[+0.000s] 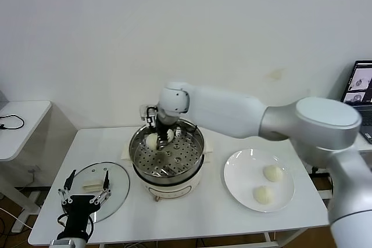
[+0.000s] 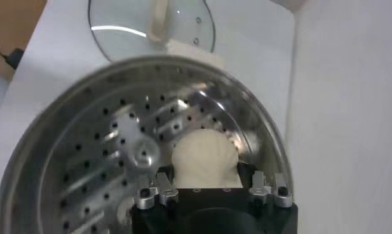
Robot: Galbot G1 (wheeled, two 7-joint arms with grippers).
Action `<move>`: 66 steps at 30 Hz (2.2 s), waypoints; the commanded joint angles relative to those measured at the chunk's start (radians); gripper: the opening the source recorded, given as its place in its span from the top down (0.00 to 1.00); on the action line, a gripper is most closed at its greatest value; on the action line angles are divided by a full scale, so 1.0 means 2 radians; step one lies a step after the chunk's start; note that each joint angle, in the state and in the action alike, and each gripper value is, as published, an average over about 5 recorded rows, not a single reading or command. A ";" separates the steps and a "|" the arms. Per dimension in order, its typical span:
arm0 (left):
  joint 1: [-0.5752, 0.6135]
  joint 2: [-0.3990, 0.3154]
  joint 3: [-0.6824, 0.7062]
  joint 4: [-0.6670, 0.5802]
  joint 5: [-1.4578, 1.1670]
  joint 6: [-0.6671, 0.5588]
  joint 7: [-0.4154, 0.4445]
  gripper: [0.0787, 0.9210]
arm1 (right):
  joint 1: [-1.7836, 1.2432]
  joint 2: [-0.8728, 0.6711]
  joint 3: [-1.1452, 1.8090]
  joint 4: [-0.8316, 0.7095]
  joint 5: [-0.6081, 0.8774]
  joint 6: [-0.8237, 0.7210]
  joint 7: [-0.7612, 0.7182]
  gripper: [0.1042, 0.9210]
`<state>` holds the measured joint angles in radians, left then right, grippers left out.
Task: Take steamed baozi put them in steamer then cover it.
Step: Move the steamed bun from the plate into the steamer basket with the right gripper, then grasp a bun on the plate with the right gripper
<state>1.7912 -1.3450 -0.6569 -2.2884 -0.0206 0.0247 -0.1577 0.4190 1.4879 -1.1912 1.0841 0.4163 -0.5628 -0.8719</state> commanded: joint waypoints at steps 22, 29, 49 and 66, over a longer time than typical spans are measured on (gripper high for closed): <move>-0.002 0.000 0.004 -0.005 0.000 0.002 0.000 0.12 | 0.065 -0.036 0.011 0.031 -0.021 0.028 -0.062 0.12; -0.006 0.003 0.013 -0.006 0.001 0.005 0.001 0.12 | 0.132 -0.166 -0.013 0.130 -0.036 0.082 -0.121 0.12; -0.012 0.004 0.043 0.024 0.022 0.005 0.001 0.12 | -0.085 -0.546 0.107 0.314 -0.191 0.124 -0.133 0.12; -0.001 -0.003 0.039 0.019 0.032 0.003 0.001 0.12 | -0.269 -0.550 0.185 0.301 -0.293 0.148 -0.115 0.12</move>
<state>1.7887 -1.3508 -0.5792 -2.2529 0.0410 0.0316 -0.1569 0.0126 0.4420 -0.8826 1.6732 -0.0888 -0.2862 -1.1069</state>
